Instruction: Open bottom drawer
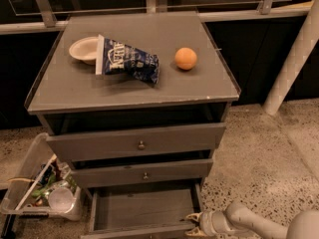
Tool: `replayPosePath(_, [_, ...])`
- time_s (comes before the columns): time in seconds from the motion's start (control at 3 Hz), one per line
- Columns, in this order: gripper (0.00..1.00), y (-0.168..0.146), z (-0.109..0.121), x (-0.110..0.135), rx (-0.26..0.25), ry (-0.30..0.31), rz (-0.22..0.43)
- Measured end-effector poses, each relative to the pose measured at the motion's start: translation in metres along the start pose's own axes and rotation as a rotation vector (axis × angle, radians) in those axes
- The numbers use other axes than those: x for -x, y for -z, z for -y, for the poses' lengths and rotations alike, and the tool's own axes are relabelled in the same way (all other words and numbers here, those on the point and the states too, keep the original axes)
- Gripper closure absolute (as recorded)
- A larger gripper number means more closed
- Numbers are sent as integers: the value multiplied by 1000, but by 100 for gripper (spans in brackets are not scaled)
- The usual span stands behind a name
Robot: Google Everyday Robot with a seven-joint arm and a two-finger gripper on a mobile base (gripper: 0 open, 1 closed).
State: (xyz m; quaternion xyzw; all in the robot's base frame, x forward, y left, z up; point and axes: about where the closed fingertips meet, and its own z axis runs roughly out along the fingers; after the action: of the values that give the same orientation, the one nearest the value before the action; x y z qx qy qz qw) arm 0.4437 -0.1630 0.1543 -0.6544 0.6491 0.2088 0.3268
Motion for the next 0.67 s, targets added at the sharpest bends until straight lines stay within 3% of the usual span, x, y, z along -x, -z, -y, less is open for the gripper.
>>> replayPosePath(0.33, [13,0,0,0,0,0,0])
replayPosePath(0.67, [0,0,0,0,0,0,0])
